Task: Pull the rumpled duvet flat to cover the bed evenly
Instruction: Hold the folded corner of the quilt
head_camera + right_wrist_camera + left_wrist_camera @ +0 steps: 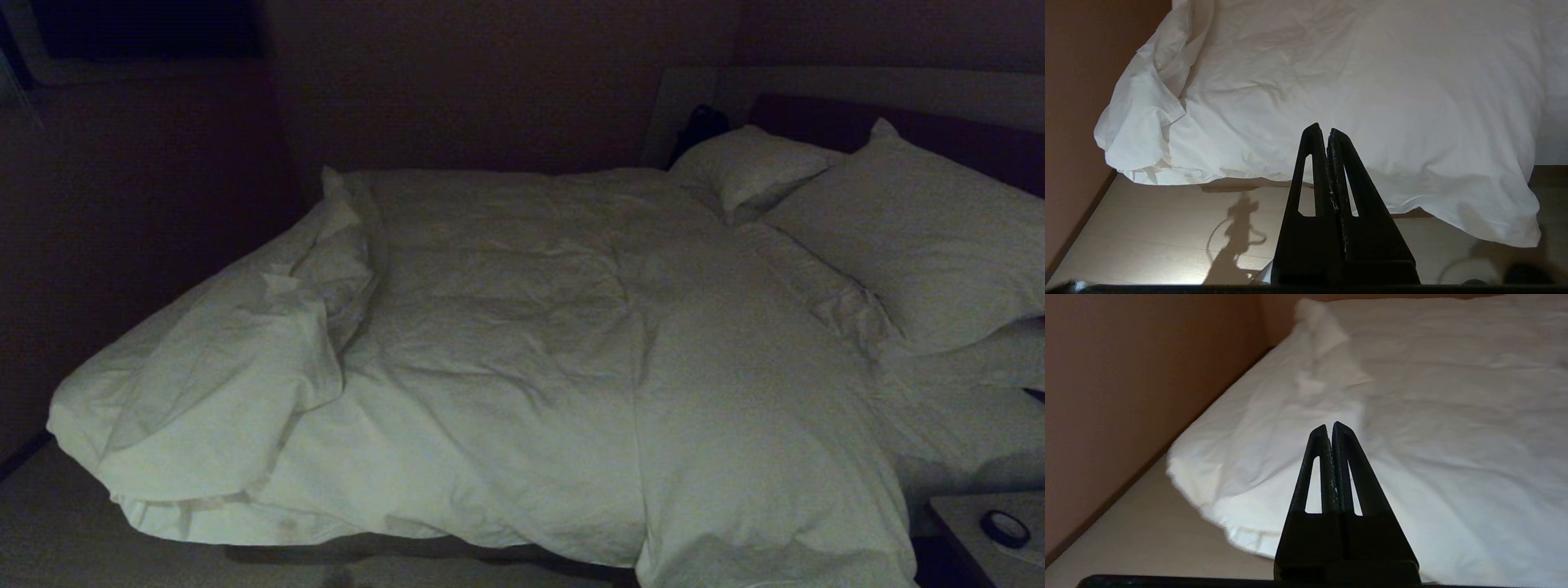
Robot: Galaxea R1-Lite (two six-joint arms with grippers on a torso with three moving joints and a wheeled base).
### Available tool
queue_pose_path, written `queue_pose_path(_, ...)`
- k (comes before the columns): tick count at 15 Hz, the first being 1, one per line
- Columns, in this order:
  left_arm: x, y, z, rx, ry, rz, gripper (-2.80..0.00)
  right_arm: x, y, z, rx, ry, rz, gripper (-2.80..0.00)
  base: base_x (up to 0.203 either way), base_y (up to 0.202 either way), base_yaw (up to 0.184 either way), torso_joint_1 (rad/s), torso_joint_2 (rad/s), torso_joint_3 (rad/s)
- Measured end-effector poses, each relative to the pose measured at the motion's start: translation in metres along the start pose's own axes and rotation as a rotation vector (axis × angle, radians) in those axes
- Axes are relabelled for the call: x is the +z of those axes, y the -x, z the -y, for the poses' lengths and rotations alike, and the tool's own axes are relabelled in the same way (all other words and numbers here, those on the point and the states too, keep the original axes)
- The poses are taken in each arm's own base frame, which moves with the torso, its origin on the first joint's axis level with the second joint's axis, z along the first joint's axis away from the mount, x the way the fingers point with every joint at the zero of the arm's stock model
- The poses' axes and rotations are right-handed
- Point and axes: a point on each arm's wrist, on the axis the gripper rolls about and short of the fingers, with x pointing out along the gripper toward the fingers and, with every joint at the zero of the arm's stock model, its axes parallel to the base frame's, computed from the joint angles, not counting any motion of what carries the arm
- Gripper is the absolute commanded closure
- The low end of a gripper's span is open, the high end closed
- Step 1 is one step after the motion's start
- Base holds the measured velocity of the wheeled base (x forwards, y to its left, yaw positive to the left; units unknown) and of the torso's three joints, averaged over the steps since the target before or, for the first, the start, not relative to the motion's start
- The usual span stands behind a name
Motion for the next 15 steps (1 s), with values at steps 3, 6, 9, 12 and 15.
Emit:
queue_pose_path(3, -0.018, 0.023, -0.016, 0.036, -0.012, -0.012, 0.0, -0.016, 0.024, -0.003, 0.017, 0.037, 0.041, 0.0, 0.0, 0.0, 0.0, 0.0, 0.0, 0.0)
queue_pose_path(6, -0.038, 0.056, -0.035, 0.095, -0.01, -0.009, 0.0, -0.028, 0.042, -0.005, 0.019, 0.089, 0.072, 0.0, 0.0, 0.0, 0.0, 0.0, 0.0, 0.0)
queue_pose_path(9, -0.057, 0.074, -0.042, 0.169, -0.015, -0.013, 0.0, -0.031, 0.045, -0.004, 0.013, 0.131, 0.062, 0.0, 0.0, 0.0, 0.0, 0.0, 0.0, 0.0)
queue_pose_path(12, -0.074, 0.08, -0.042, 0.228, 0.007, -0.005, 0.0, -0.029, 0.047, 0.004, 0.078, 0.174, 0.04, 0.0, 0.0, 0.0, 0.0, 0.0, 0.0, 0.0)
queue_pose_path(15, -0.079, 0.081, -0.041, 0.245, 0.016, 0.013, 0.0, -0.03, 0.049, 0.01, 0.052, 0.188, 0.049, 0.0, 0.0, 0.0, 0.0, 0.0, 0.0, 0.0)
